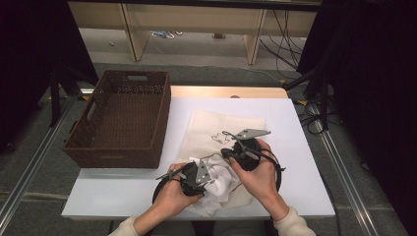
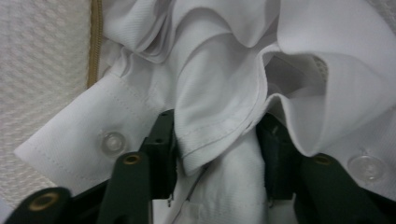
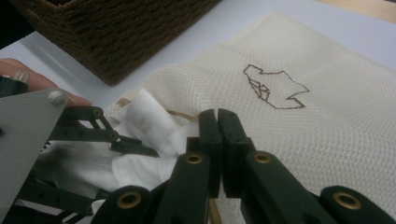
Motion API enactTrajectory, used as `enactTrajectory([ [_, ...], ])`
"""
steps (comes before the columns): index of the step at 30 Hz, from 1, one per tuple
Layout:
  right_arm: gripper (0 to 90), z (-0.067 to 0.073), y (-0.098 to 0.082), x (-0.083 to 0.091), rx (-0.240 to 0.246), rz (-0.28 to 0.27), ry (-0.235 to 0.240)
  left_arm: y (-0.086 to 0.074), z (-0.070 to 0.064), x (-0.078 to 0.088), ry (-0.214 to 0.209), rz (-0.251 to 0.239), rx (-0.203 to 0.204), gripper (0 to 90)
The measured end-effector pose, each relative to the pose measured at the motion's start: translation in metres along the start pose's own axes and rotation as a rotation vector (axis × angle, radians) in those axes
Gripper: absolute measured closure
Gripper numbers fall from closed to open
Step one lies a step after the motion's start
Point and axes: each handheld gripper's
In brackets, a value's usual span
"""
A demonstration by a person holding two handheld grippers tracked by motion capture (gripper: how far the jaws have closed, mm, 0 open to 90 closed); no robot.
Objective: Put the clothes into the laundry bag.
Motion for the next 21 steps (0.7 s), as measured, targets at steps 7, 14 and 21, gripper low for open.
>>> enactTrajectory([
  [7,90.0,0.002,-0.001,-0.001,-0.015,0.010,0.012,0.003,0.001,0.000,0.006,-0.007,0.051,70.5],
  [14,90.0,0.002,0.000,-0.002,-0.007,0.009,0.015,0.007,0.006,0.009,-0.010,-0.086,0.130,75.6],
  [21,90.0,0.002,0.000,0.000,0.005,-0.006,0.017,0.018,0.009,0.014,-0.015,-0.141,0.173,76.3],
])
Point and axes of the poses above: each handheld gripper's, and its own axes: x roughly backward along the jaws, y roughly out of its top, z roughly to its left, and after that the axes turned 7 degrees about -y, right-handed
